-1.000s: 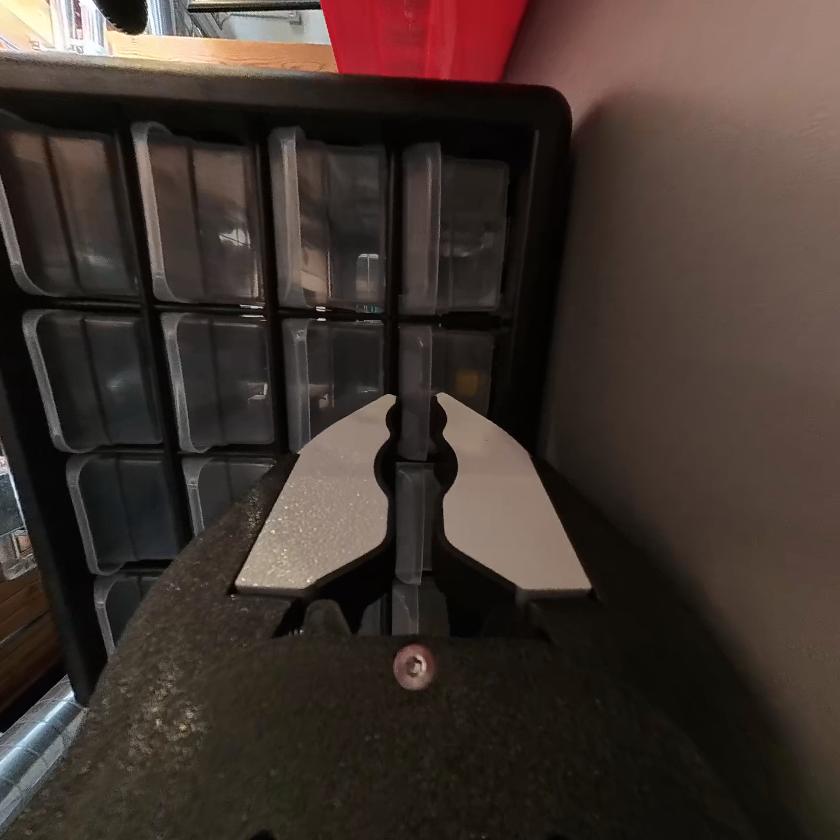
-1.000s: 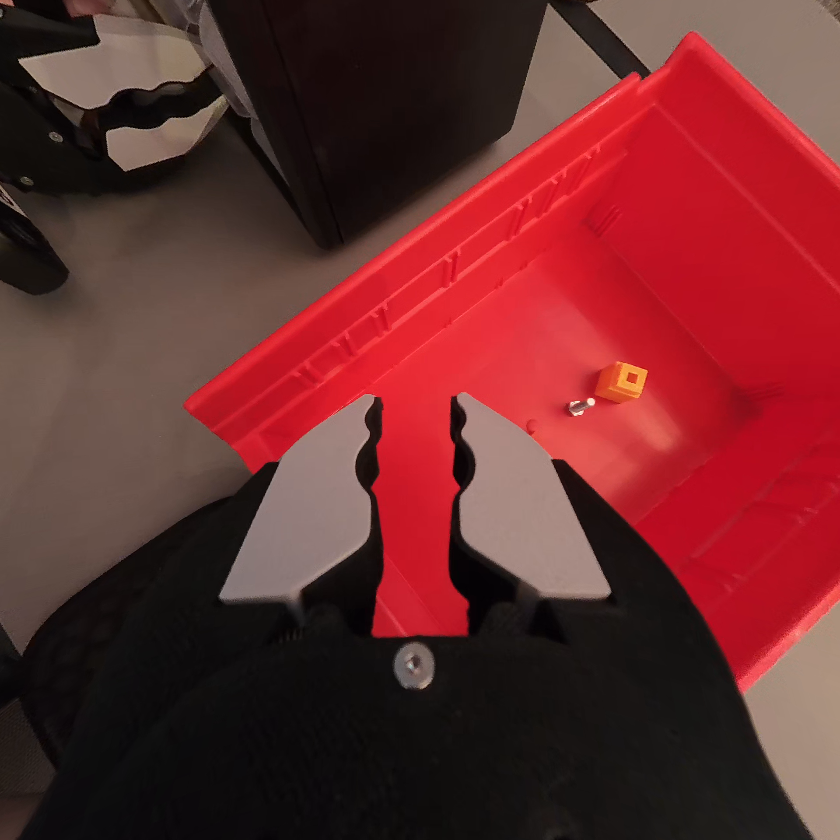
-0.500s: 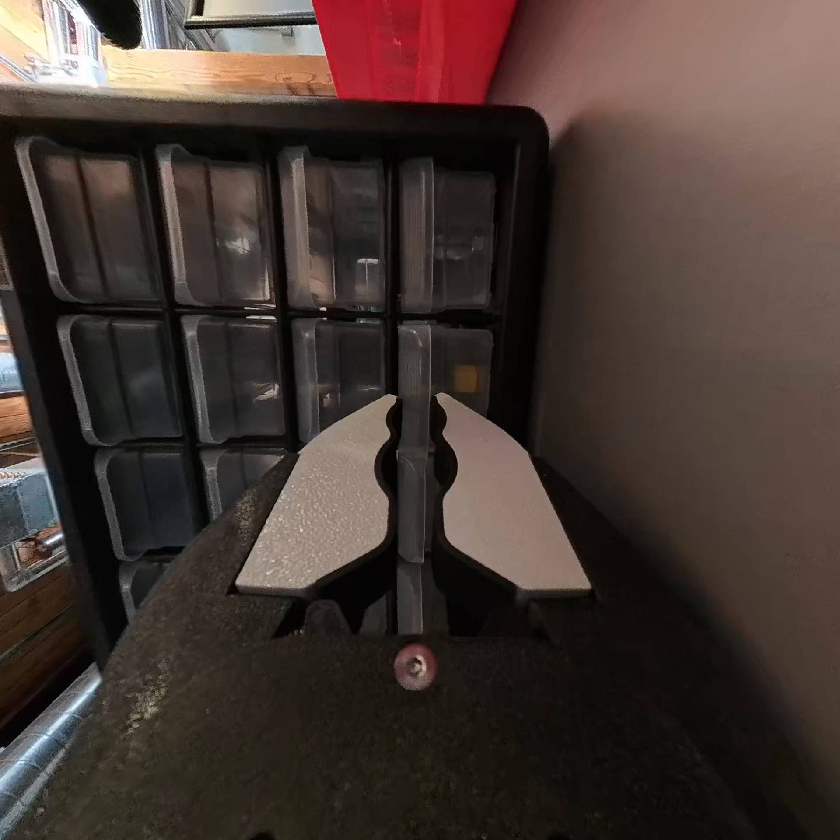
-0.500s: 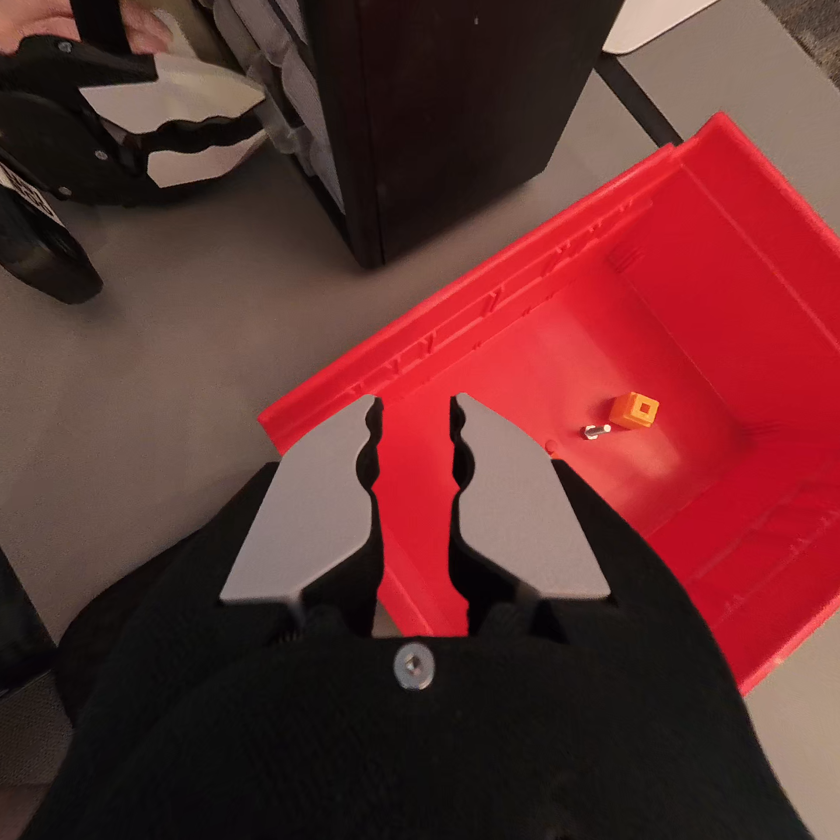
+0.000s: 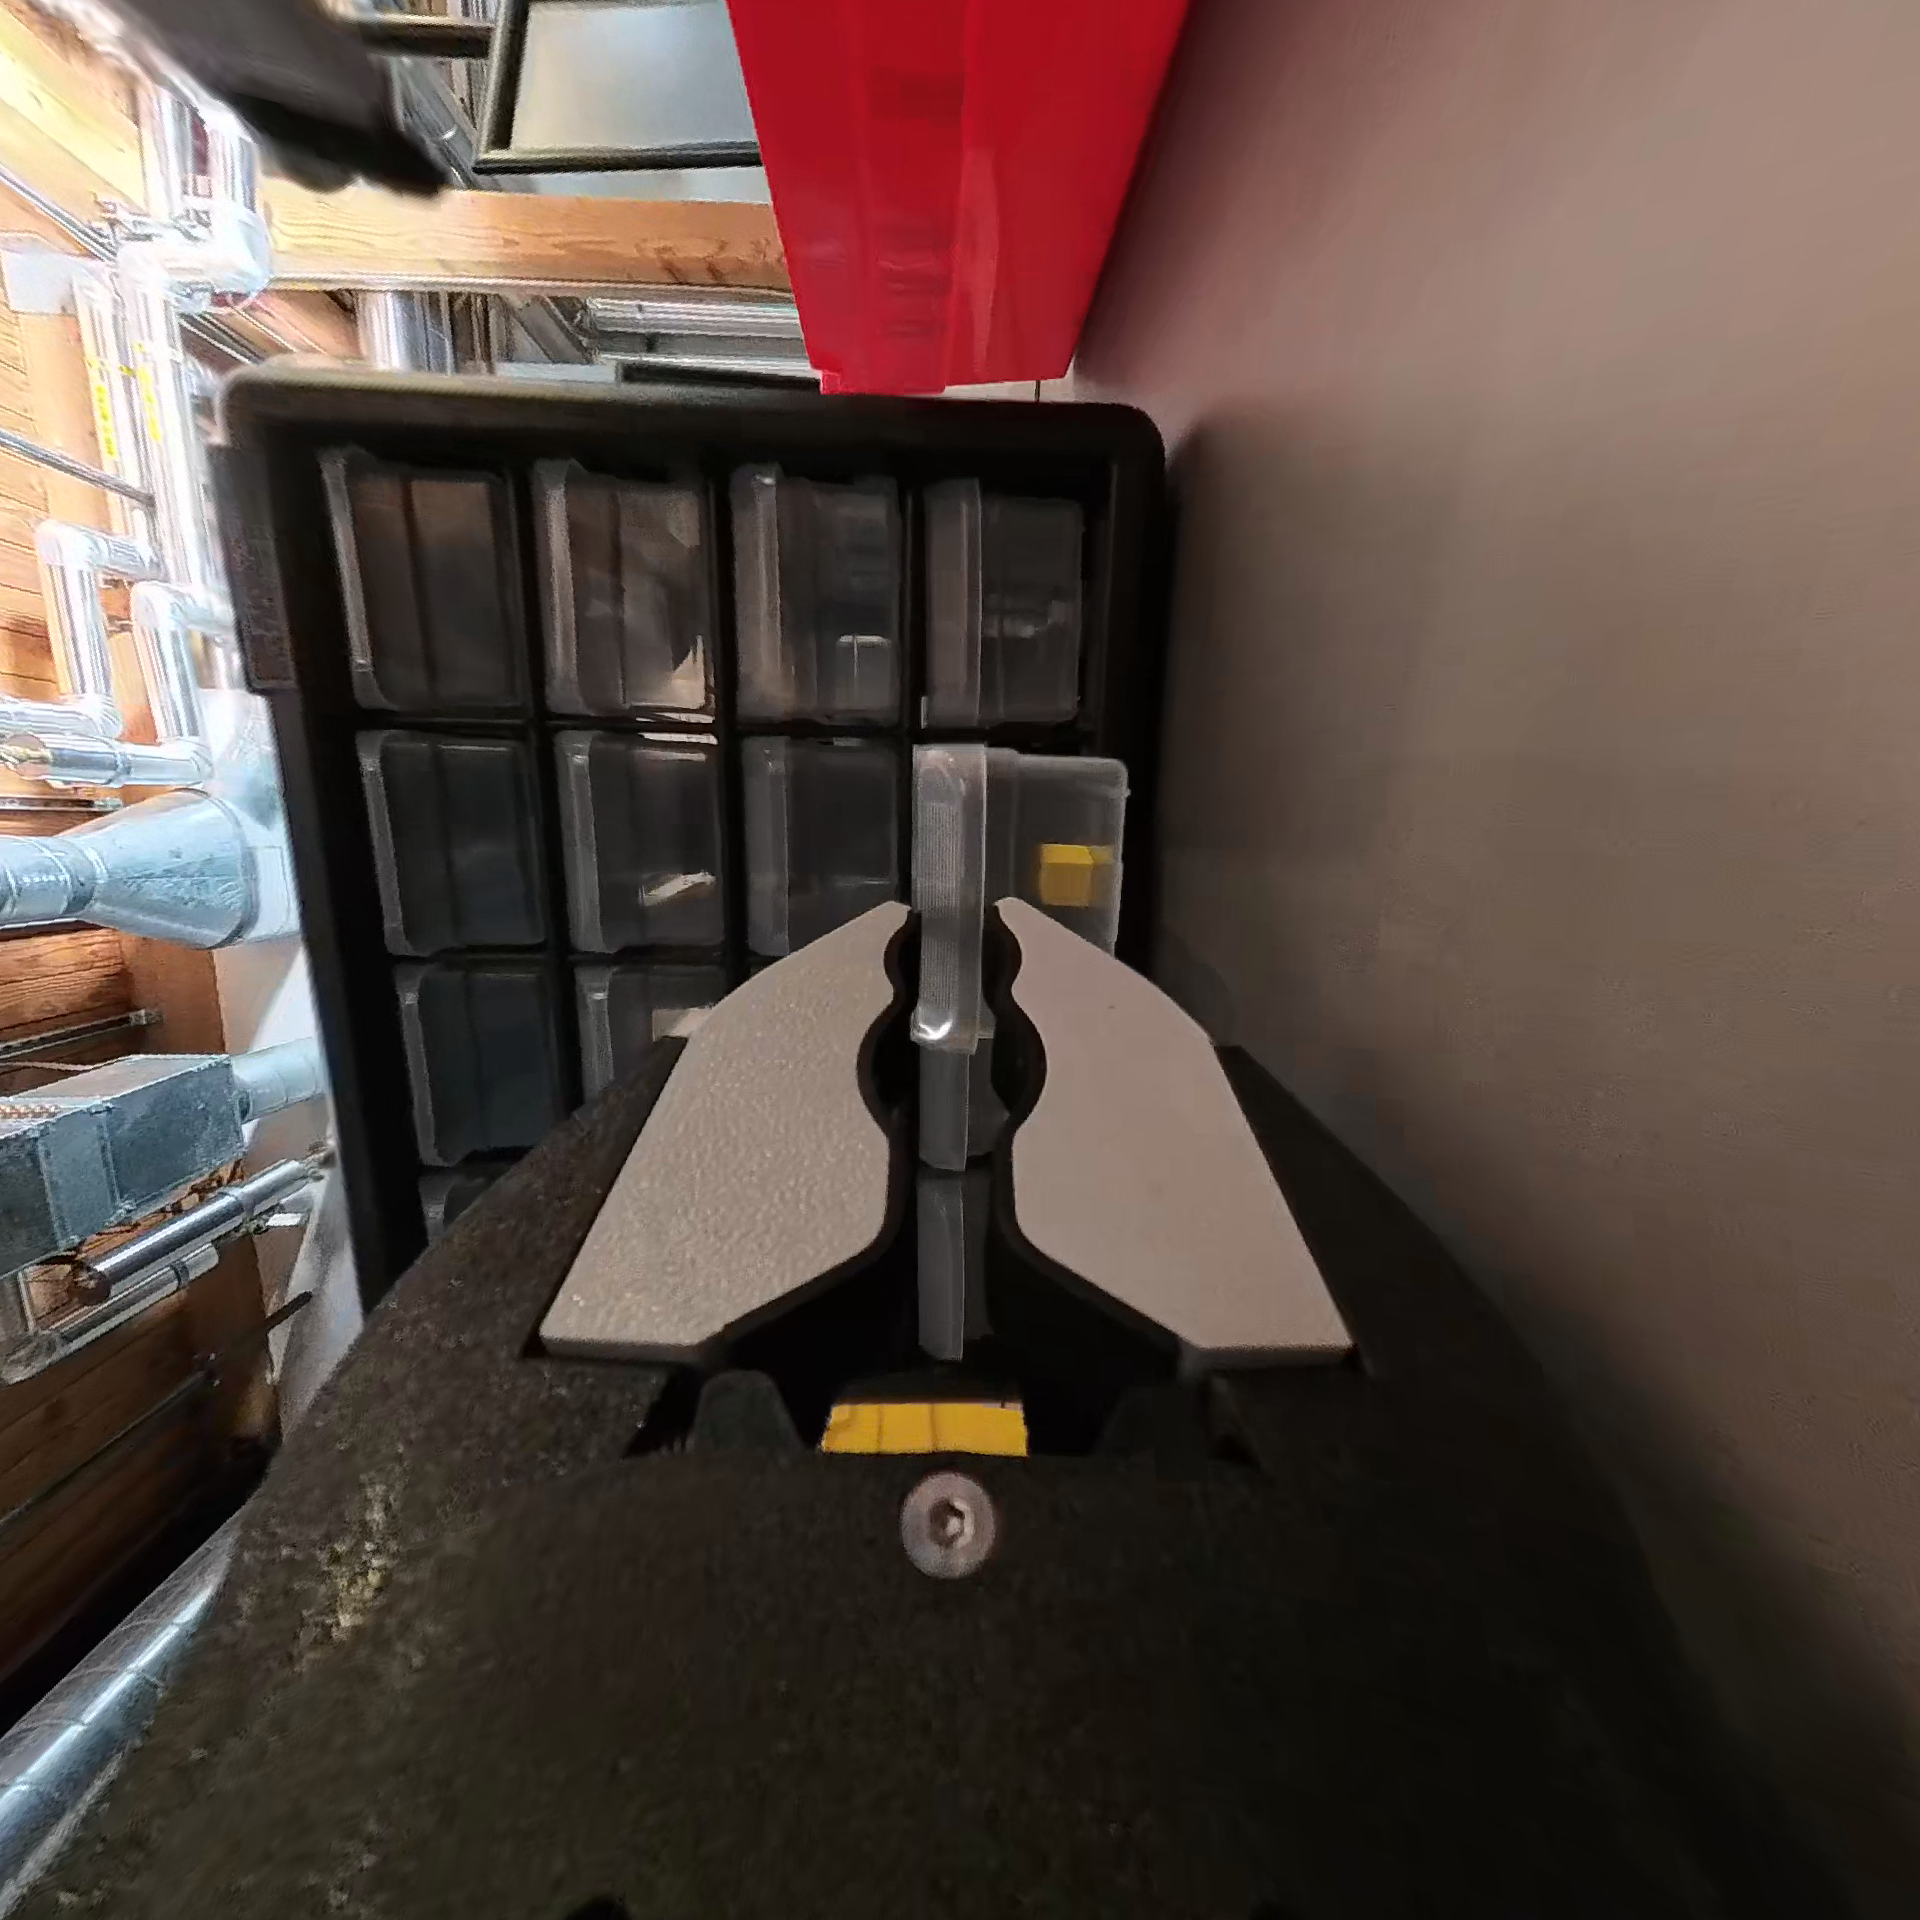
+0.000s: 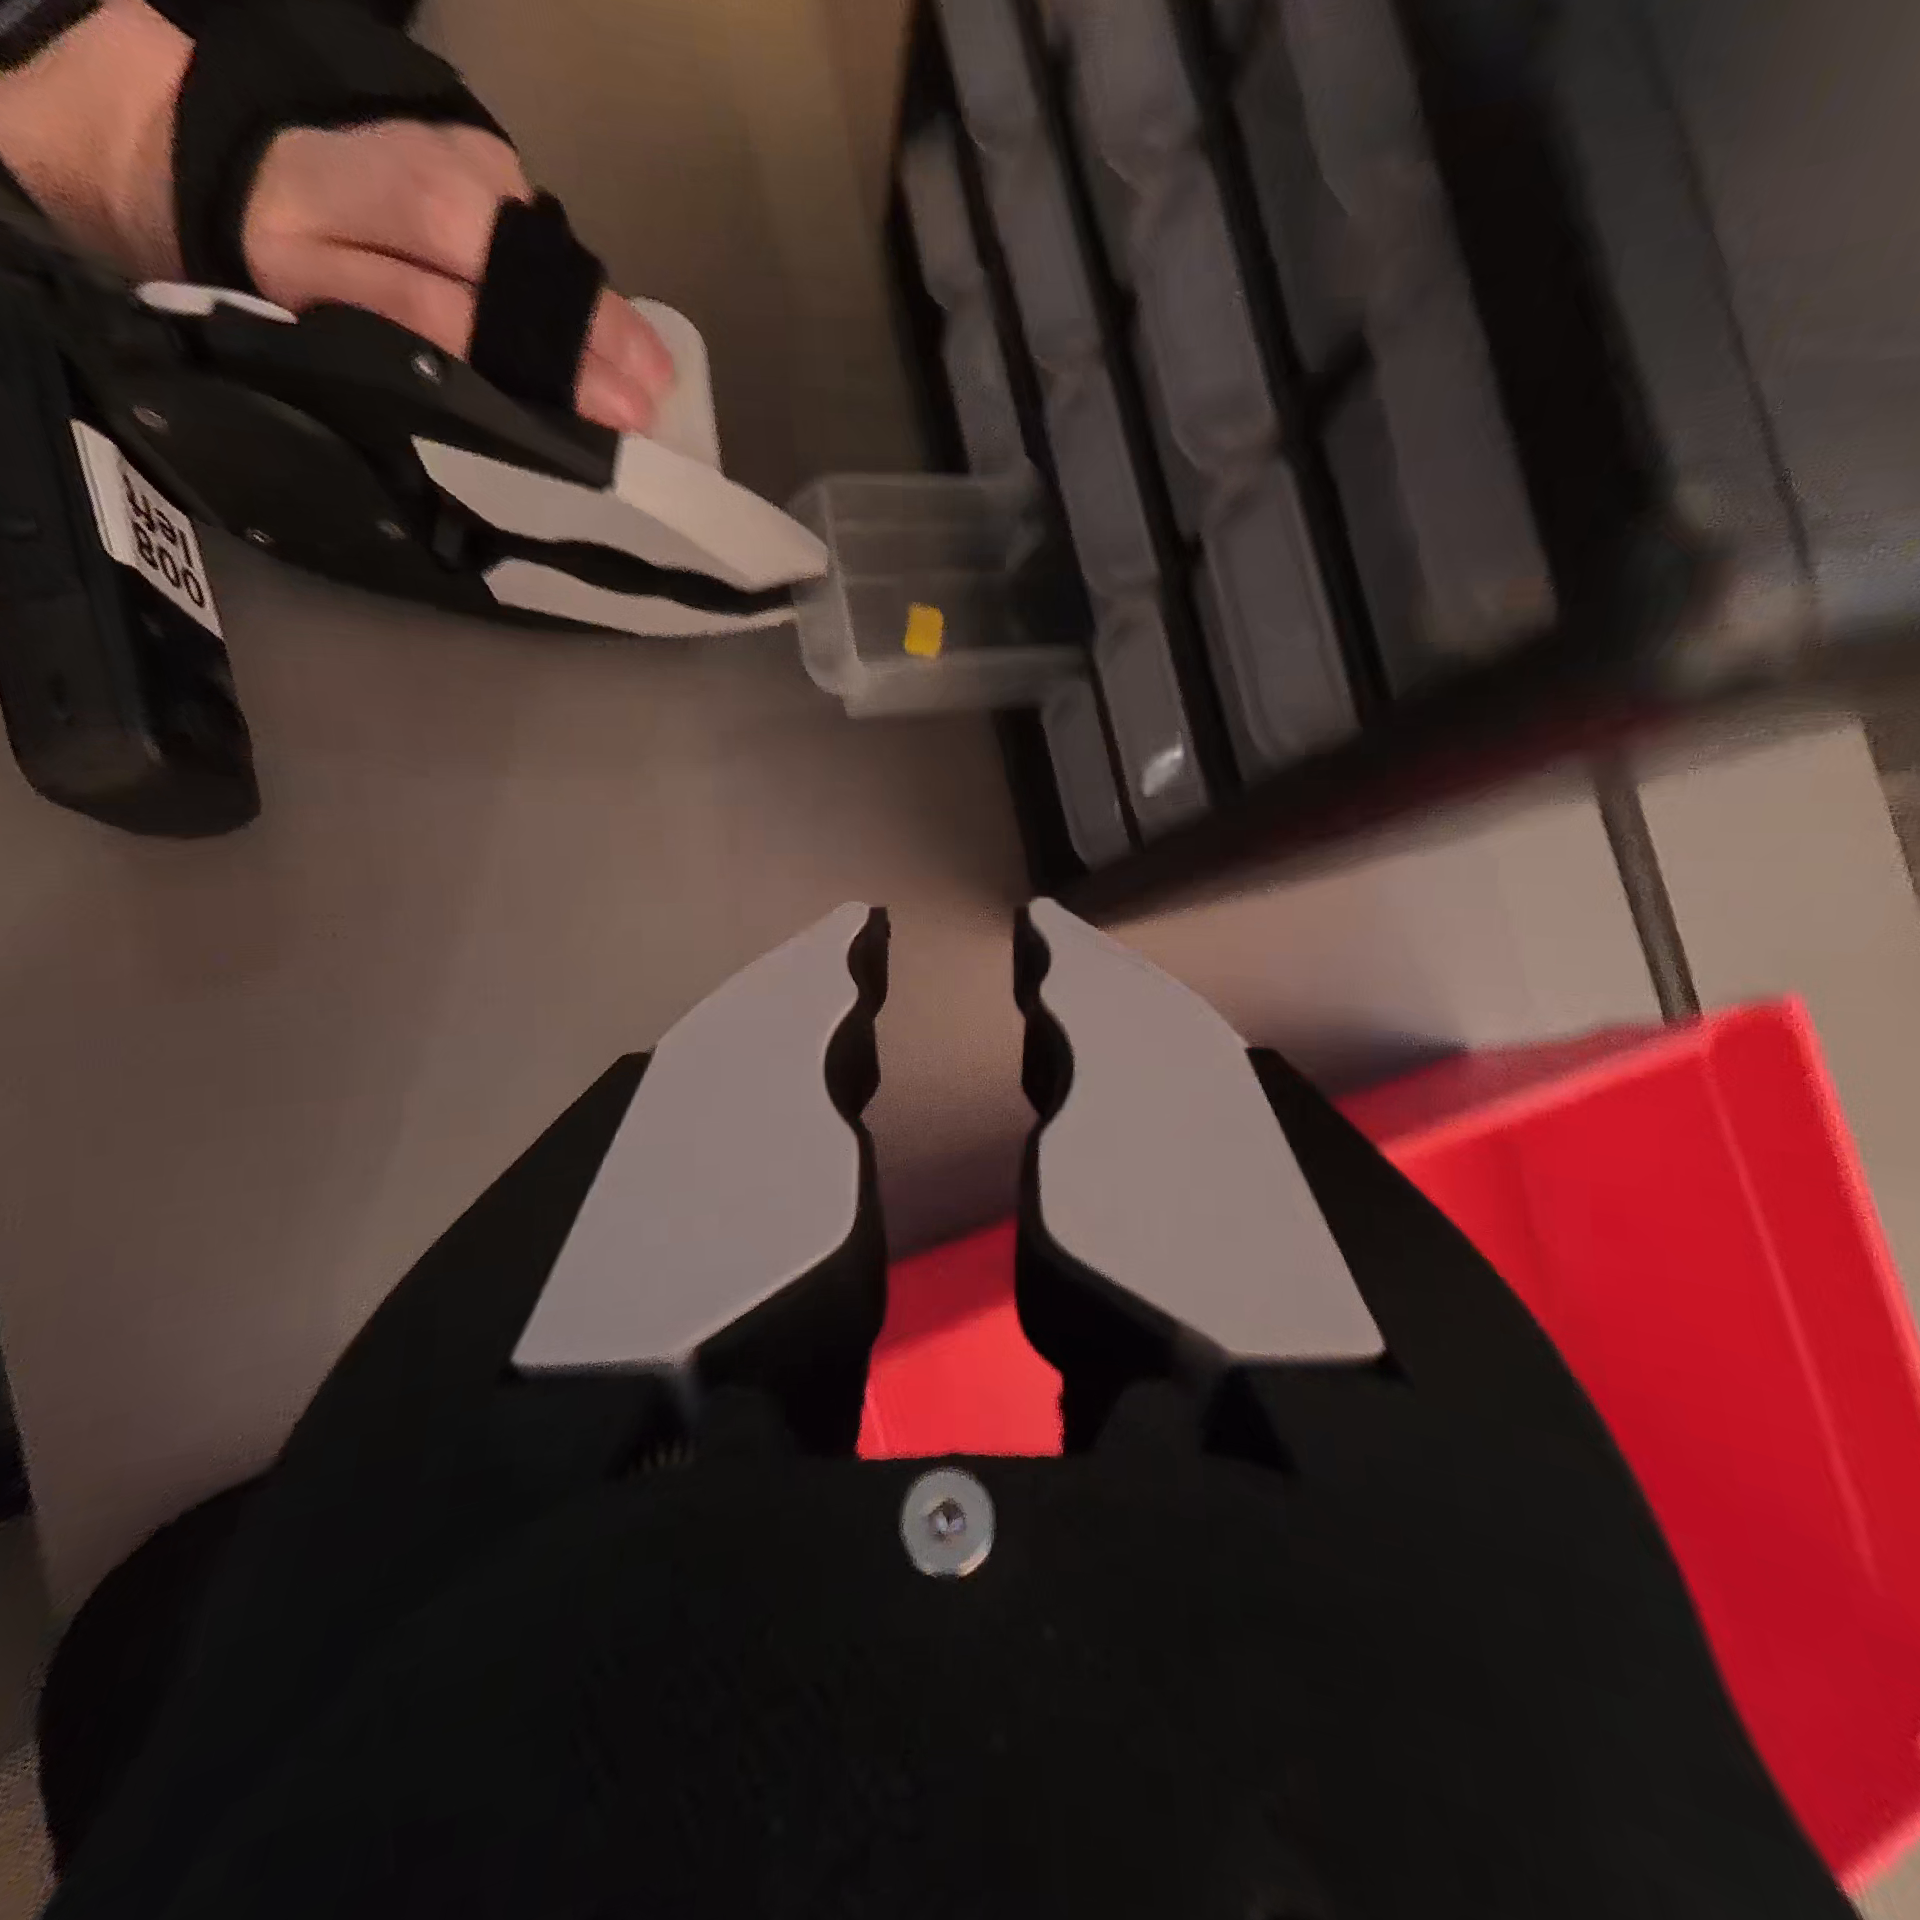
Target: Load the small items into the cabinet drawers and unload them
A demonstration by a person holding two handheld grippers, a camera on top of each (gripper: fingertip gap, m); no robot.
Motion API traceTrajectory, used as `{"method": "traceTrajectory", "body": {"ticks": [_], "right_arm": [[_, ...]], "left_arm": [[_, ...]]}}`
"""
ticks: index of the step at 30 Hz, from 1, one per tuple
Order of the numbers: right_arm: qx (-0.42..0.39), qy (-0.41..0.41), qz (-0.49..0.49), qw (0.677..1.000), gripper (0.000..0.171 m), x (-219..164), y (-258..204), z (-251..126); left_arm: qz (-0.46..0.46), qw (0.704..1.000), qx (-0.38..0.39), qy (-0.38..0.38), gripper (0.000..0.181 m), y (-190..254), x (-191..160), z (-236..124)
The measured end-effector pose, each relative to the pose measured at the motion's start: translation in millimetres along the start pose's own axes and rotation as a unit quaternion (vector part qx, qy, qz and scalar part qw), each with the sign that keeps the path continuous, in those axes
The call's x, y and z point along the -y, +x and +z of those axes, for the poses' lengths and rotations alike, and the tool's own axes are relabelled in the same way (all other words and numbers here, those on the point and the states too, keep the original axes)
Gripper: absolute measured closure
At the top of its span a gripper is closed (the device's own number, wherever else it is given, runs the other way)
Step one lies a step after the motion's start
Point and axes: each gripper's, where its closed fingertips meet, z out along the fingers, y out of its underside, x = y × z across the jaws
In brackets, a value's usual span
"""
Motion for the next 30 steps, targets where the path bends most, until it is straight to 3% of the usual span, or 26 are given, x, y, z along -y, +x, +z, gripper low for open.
{"method": "traceTrajectory", "body": {"ticks": [6, 12, 18, 30], "right_arm": [[0.021, -0.064, -0.064, 0.996, 0.148, 33.6, -16.1, 58.4], [0.038, -0.152, -0.044, 0.987, 0.151, 39.9, -8.3, 105.1], [0.101, -0.197, -0.049, 0.974, 0.151, 37.4, -22.7, 125.1], [0.119, -0.263, -0.058, 0.956, 0.146, 16.4, -27.0, 139.2]], "left_arm": [[0.005, 1.0, 0.003, 0.002, 0.171, 0.6, 3.0, -10.2], [0.01, 1.0, 0.005, 0.005, 0.171, 2.1, 4.7, -12.4], [0.008, 1.0, 0.005, 0.007, 0.171, 1.9, 5.1, -14.5], [0.015, 1.0, 0.005, 0.014, 0.171, 4.1, 9.2, -18.8]]}}
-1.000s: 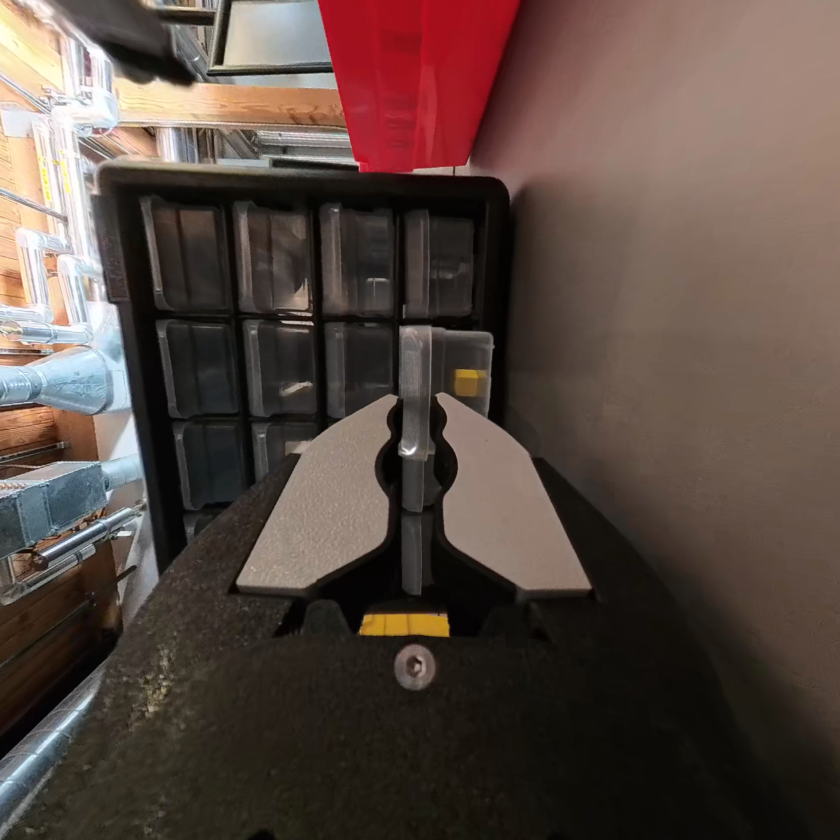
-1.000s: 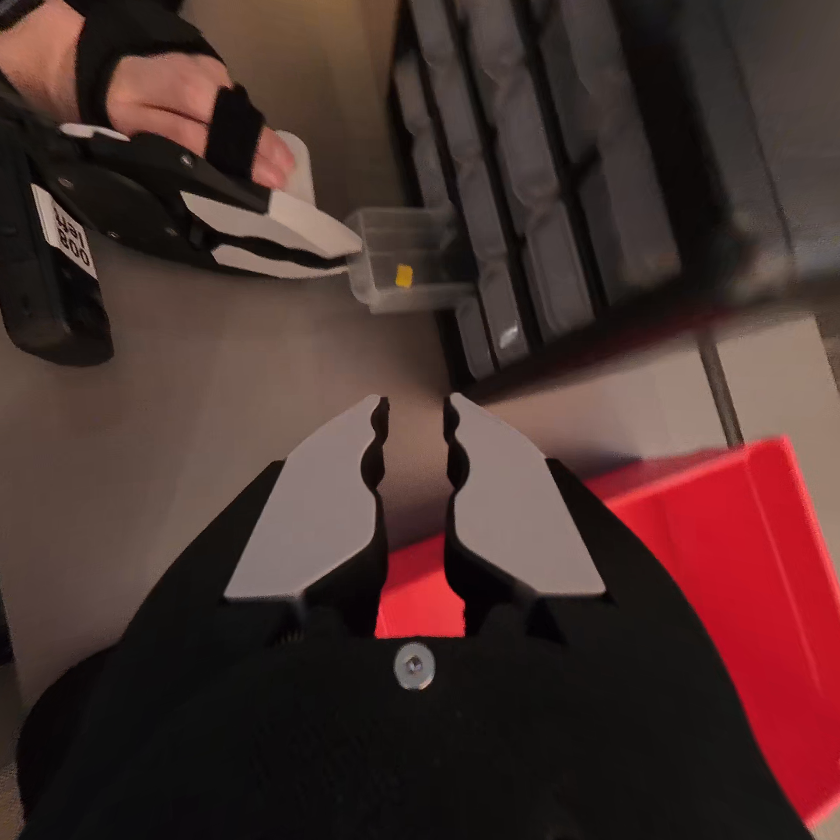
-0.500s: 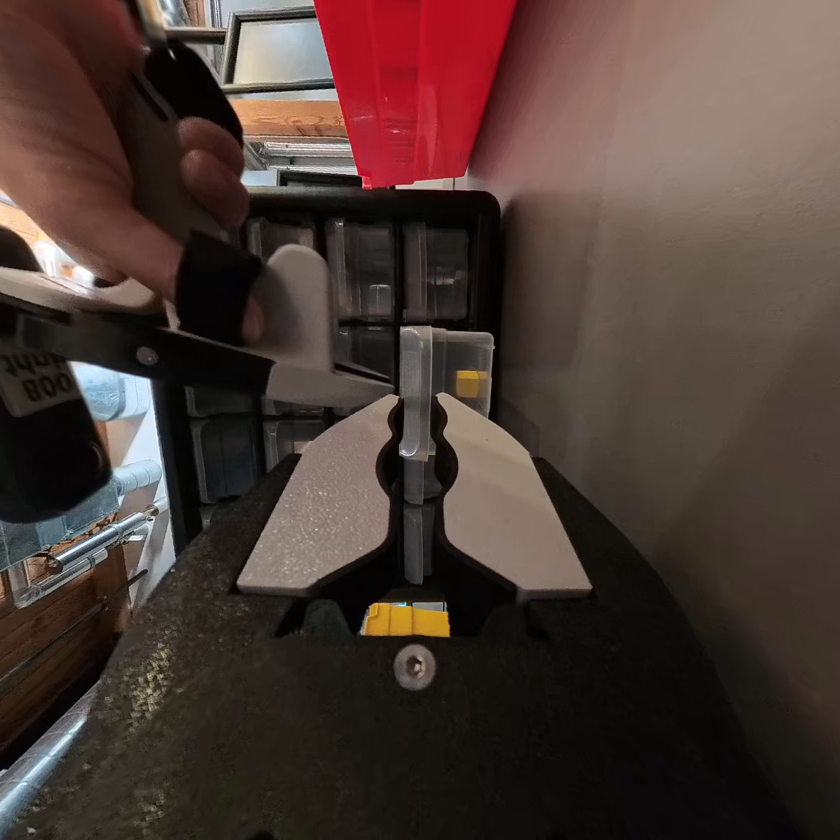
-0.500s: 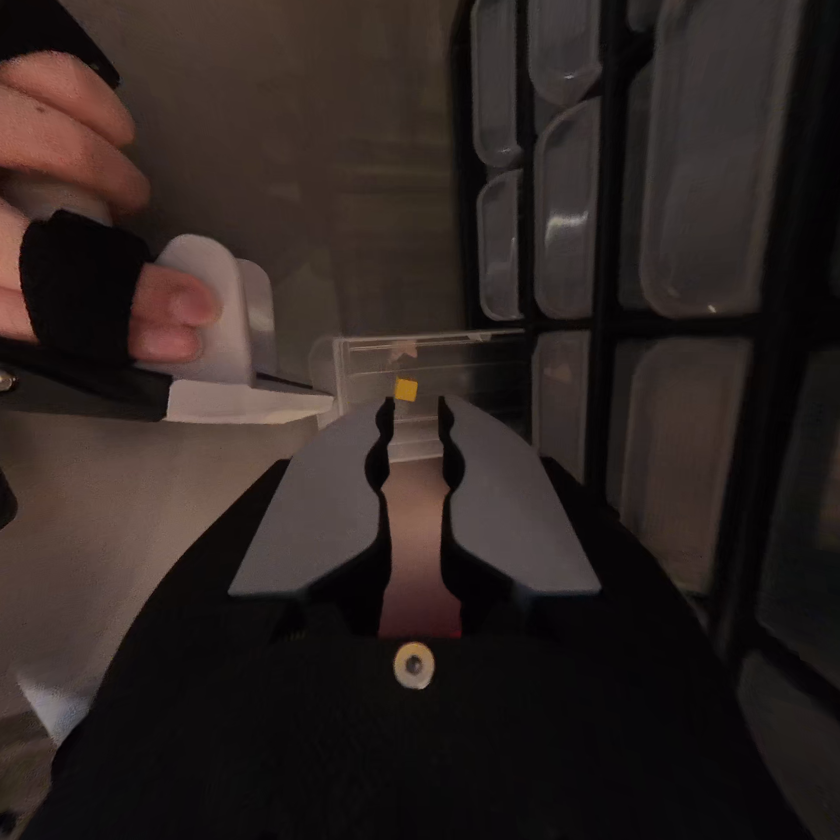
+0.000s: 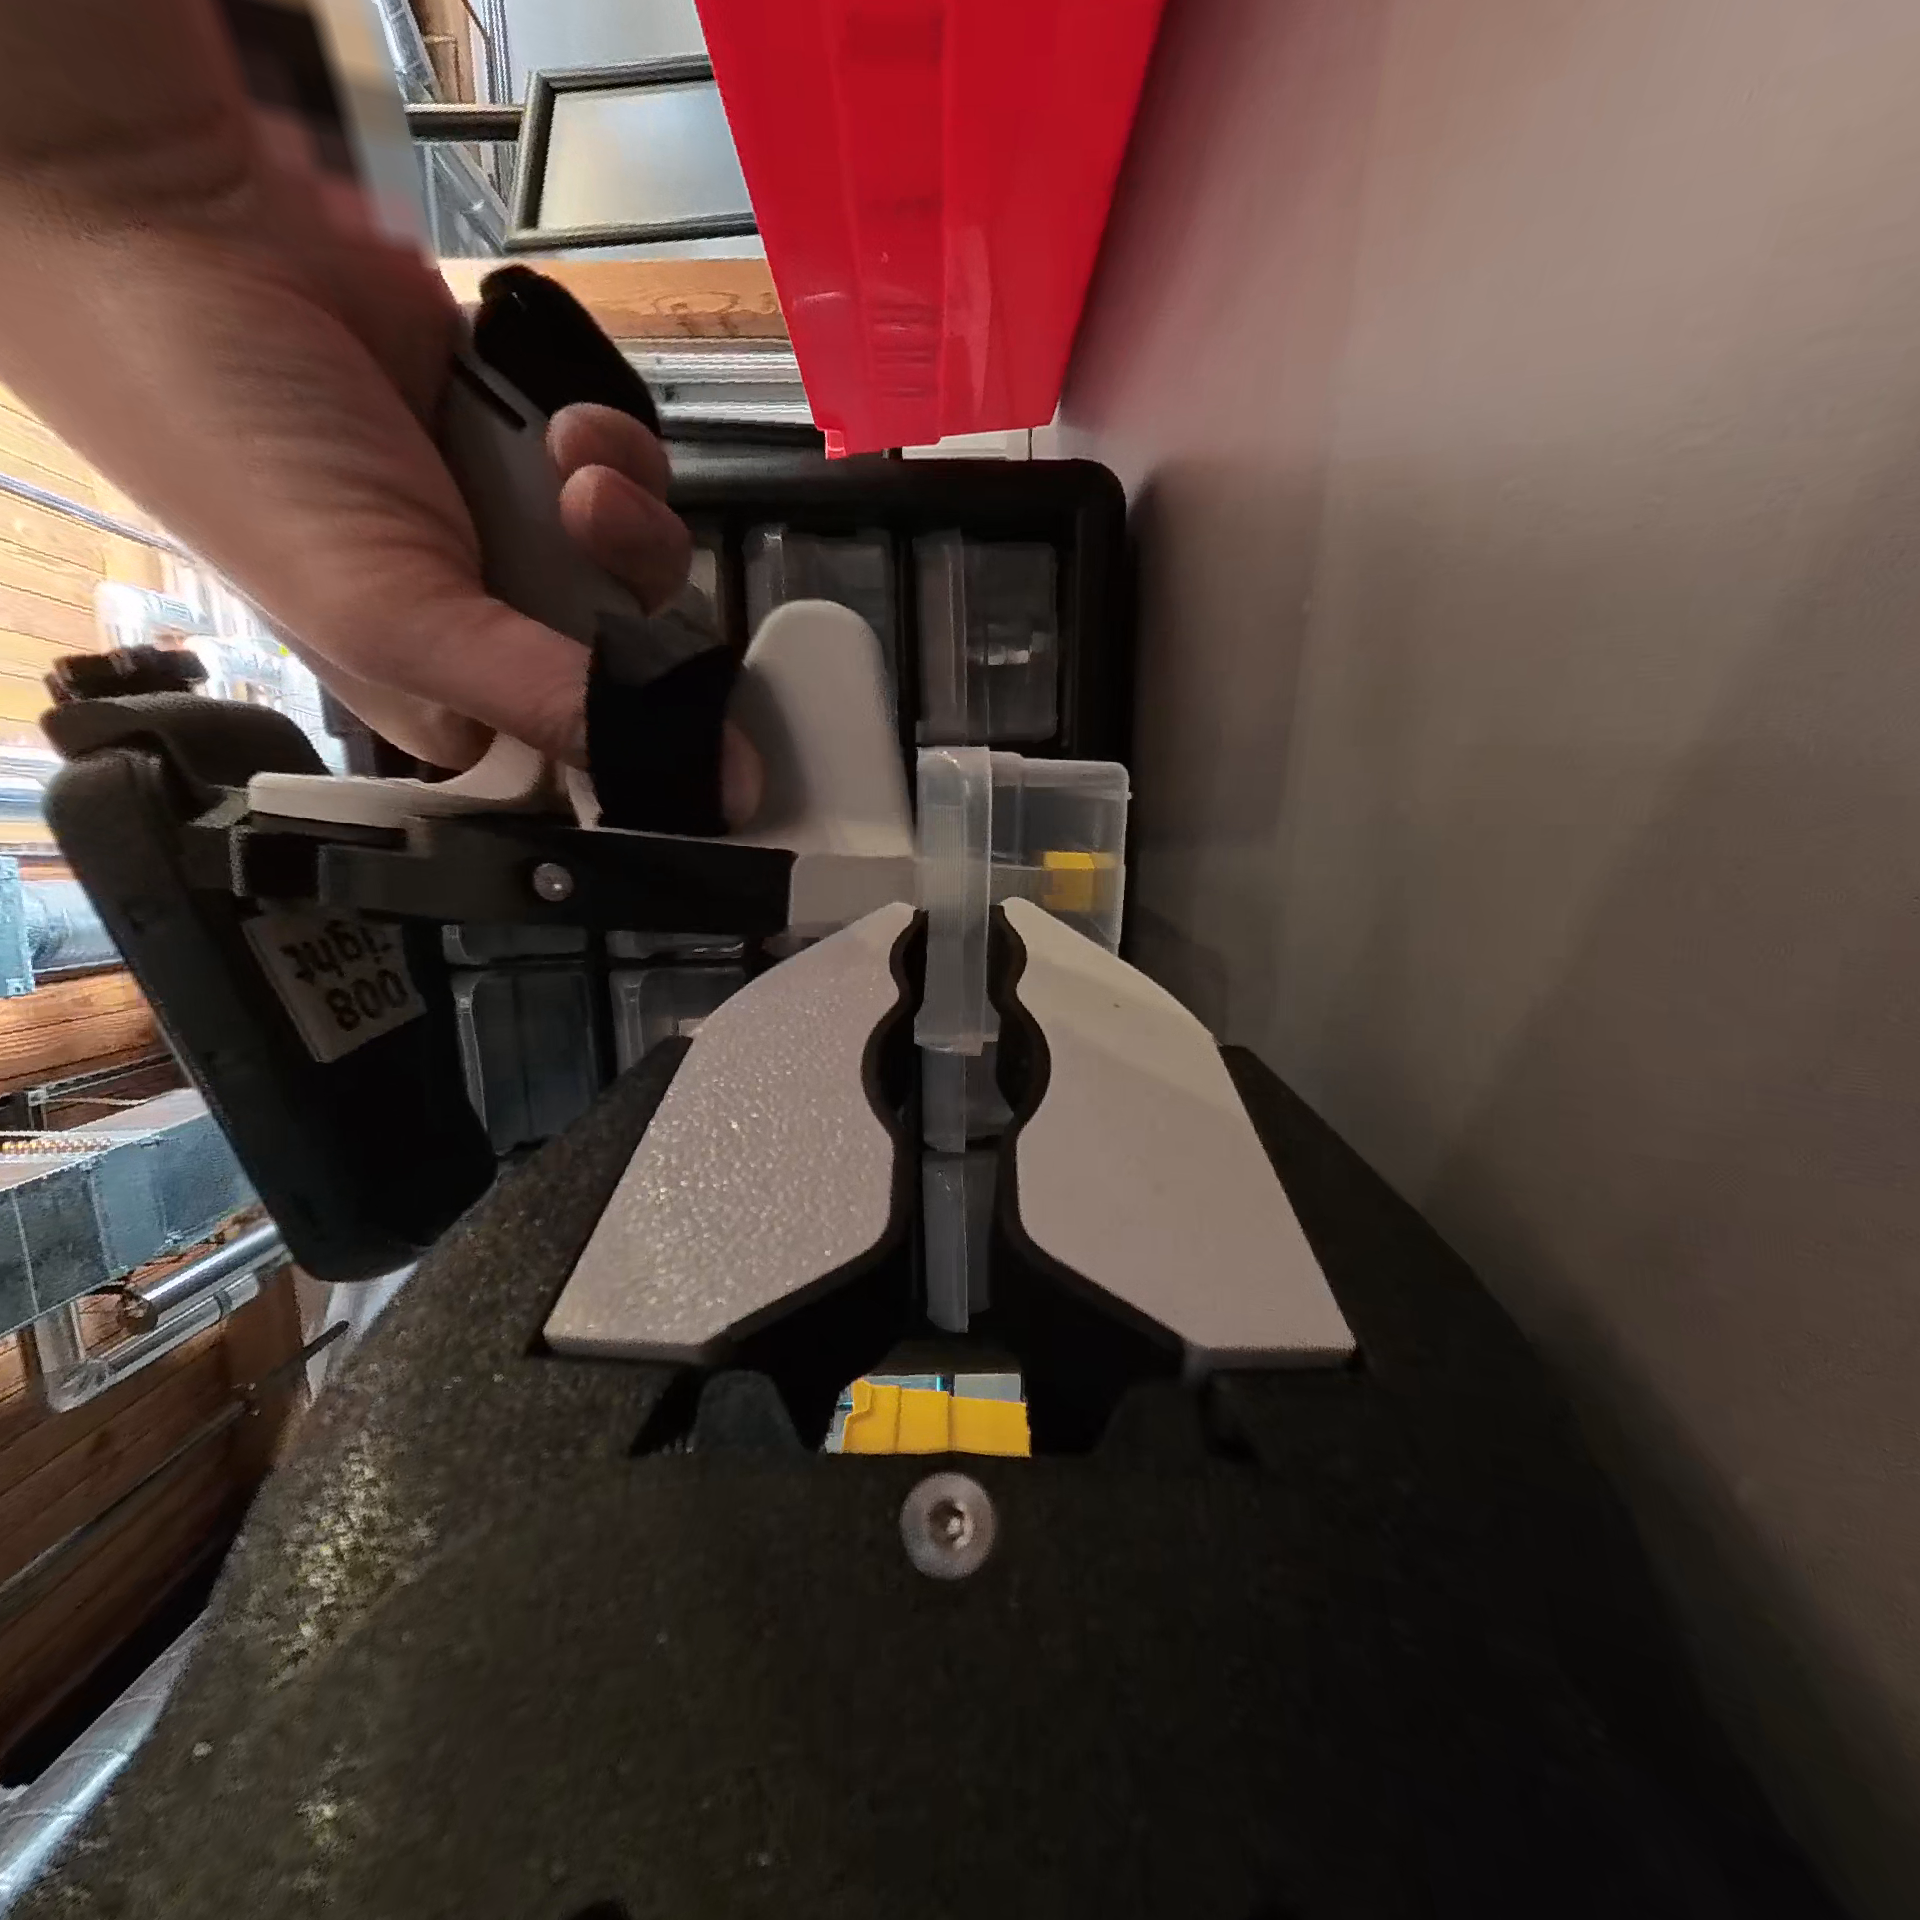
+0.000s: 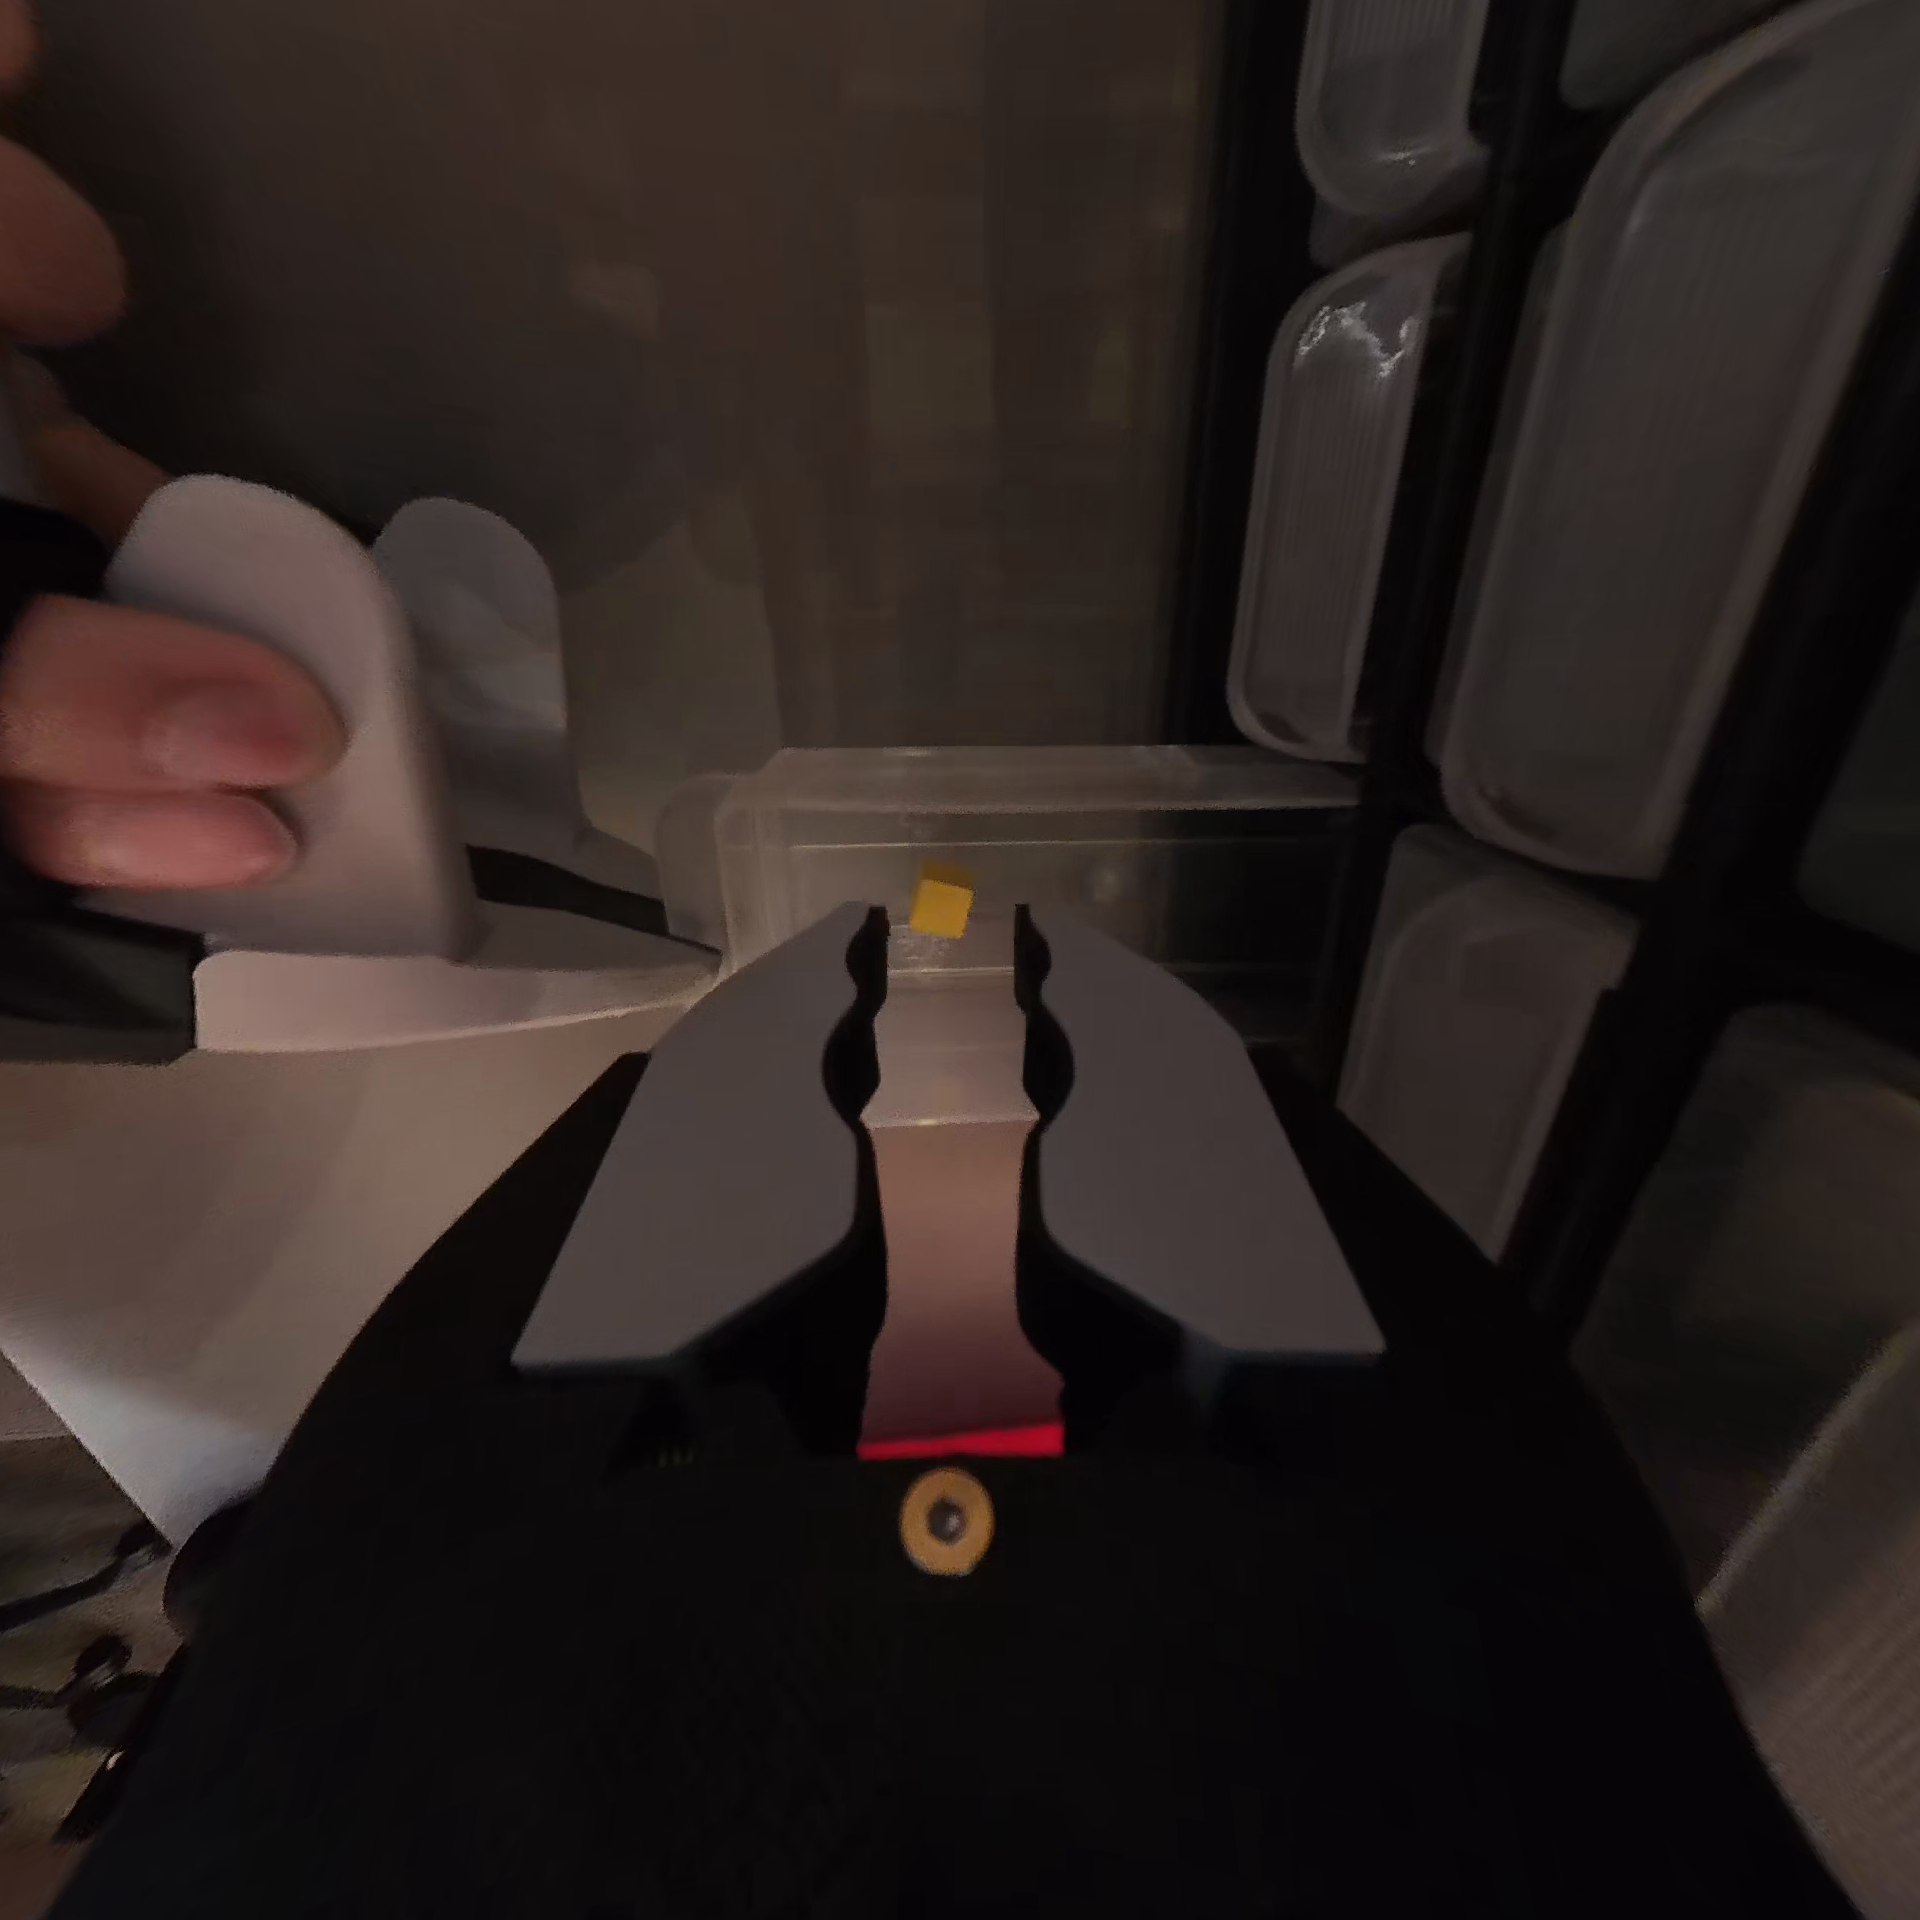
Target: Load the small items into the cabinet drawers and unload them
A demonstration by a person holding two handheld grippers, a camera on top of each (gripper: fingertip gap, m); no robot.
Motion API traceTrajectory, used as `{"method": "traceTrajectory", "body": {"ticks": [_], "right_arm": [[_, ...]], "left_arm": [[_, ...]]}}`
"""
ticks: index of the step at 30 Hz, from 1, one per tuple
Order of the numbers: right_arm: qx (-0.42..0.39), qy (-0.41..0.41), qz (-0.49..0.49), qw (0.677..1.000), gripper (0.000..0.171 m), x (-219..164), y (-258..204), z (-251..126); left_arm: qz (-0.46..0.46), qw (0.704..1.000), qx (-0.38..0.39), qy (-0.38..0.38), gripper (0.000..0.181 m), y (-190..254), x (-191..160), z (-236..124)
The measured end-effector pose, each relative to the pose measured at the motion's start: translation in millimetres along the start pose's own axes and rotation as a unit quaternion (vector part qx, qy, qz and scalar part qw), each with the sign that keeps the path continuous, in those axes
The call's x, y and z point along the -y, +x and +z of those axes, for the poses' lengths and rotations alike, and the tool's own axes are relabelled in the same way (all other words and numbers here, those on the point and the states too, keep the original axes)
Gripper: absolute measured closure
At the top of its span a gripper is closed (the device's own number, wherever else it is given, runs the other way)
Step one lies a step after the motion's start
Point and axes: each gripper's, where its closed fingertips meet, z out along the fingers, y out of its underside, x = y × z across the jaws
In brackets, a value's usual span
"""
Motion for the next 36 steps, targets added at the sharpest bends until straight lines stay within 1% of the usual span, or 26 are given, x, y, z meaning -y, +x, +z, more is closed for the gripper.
{"method": "traceTrajectory", "body": {"ticks": [8, 10, 18, 22, 26, 29, 31, 33, 36], "right_arm": [[0.01, -0.013, 0.004, 1.0, 0.148, -1.7, -0.9, 5.8], [0.016, -0.01, -0.001, 1.0, 0.159, -1.3, -2.6, 5.0], [-0.001, 0.009, -0.011, 1.0, 0.159, -0.9, -3.3, -2.0], [-0.024, 0.043, -0.015, 0.999, 0.159, 0.1, -2.9, -25.8], [-0.058, 0.09, -0.006, 0.994, 0.16, -10.7, -2.1, -71.8], [-0.08, 0.116, 0.012, 0.99, 0.16, -39.2, -2.2, -107.8], [-0.093, 0.118, 0.046, 0.988, 0.16, -71.4, 3.2, -125.1], [-0.103, 0.1, 0.099, 0.985, 0.16, -113.7, 14.2, -132.7], [-0.117, 0.061, 0.206, 0.97, 0.16, -181.8, 39.5, -126.7]], "left_arm": [[0.0, 1.0, -0.003, 0.002, 0.171, 1.3, 1.0, -0.2], [0.001, 1.0, -0.001, 0.002, 0.171, 0.8, 0.9, -0.2], [0.0, 1.0, -0.002, -0.001, 0.171, 1.0, -0.9, 0.4], [0.0, 1.0, -0.002, -0.005, 0.171, 1.0, -3.2, 2.0], [0.002, 1.0, -0.002, -0.007, 0.171, 0.4, -4.9, 5.4], [0.003, 1.0, -0.001, -0.007, 0.171, -0.4, -6.0, 10.9], [0.005, 1.0, -0.001, -0.012, 0.171, -1.0, -8.2, 16.9], [0.002, 1.0, -0.002, -0.016, 0.171, -1.3, -10.0, 23.2], [0.006, 1.0, -0.003, -0.02, 0.171, -1.8, -12.6, 32.0]]}}
